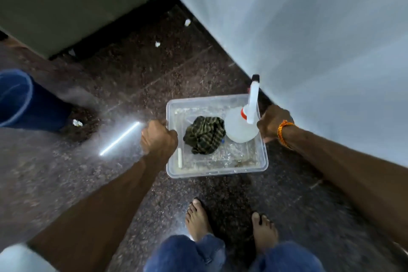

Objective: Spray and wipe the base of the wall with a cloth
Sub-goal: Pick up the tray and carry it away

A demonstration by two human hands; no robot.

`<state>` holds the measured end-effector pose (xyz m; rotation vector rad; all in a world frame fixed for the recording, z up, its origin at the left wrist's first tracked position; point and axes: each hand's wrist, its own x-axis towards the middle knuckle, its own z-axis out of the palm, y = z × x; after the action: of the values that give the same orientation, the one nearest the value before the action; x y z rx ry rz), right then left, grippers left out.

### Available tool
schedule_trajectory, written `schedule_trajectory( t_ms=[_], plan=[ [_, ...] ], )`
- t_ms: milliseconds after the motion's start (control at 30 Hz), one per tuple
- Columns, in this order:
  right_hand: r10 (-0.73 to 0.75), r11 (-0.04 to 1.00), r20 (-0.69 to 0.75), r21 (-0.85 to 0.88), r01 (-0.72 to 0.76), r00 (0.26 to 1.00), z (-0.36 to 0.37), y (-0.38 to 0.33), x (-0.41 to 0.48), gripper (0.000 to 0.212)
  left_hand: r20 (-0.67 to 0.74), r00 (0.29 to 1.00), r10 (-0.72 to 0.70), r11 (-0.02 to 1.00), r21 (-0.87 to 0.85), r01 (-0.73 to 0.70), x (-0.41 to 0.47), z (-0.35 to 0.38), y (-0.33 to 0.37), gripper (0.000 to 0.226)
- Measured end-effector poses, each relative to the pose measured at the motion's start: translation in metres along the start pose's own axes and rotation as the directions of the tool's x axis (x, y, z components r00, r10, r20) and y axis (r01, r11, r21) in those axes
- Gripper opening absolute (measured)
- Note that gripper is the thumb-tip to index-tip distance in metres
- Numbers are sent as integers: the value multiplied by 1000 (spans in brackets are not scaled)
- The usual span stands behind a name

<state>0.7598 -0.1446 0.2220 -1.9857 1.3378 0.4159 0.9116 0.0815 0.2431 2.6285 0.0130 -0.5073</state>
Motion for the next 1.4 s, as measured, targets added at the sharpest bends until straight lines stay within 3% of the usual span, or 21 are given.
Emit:
schedule_trajectory(
  t_ms=[67, 100, 167, 200, 267, 400, 467, 500, 567, 700, 767, 867, 1034, 1234, 1400],
  plan=[
    [118, 990, -39, 88, -114, 992, -91, -22, -82, 19, 62, 995, 79, 997, 13, -80, -44, -83, 65, 39],
    [114, 991, -22, 76, -112, 993, -88, -17, -98, 14, 64, 996, 69, 997, 41, -71, -61, -88, 59, 40],
    [187, 972, -67, 157, -175, 980, -183, -31, -170, 13, 111, 970, 218, 969, 92, -228, -103, -172, 133, 36],
    [183, 976, -60, 129, -175, 981, -172, -25, -179, 16, 145, 961, 234, 961, 116, -252, -115, -176, 126, 32],
    [285, 943, -84, 204, -264, 955, -247, -25, -244, 20, 193, 921, 339, 927, 96, -362, -160, -242, 193, 26],
    [289, 928, -81, 268, -258, 954, -307, -15, -316, 22, 225, 892, 392, 905, 83, -418, -215, -294, 242, 18],
    [342, 885, -106, 370, -282, 934, -358, 16, -385, 24, 228, 844, 486, 864, 22, -503, -276, -318, 282, 23],
    [313, 884, -135, 404, -236, 940, -367, 11, -382, 23, 204, 856, 475, 874, 6, -487, -274, -321, 290, 28],
    [348, 834, -209, 514, -200, 914, -407, 51, -450, 26, 212, 798, 565, 821, -42, -570, -341, -335, 317, 39],
    [415, 796, -286, 574, -192, 864, -444, 99, -533, 20, 237, 703, 671, 736, -103, -669, -421, -347, 347, 46],
    [493, 767, -303, 594, -243, 816, -453, 121, -583, 9, 253, 636, 730, 678, -142, -721, -465, -350, 356, 47],
    [615, 668, -356, 710, -225, 703, -460, 152, -643, 21, 303, 516, 801, 580, -179, -795, -523, -346, 367, 45],
    [777, 508, -338, 834, -213, 532, -447, 203, -730, 23, 409, 301, 861, 429, -267, -863, -613, -320, 379, 42],
    [925, 313, -259, 934, -169, 279, -414, 248, -836, 20, 491, -3, 871, 211, -380, -900, -731, -284, 375, 40],
    [978, 190, -172, 968, -163, 115, -376, 283, -913, 24, 519, -202, 831, 45, -424, -905, -834, -263, 350, 37]
  ],
)
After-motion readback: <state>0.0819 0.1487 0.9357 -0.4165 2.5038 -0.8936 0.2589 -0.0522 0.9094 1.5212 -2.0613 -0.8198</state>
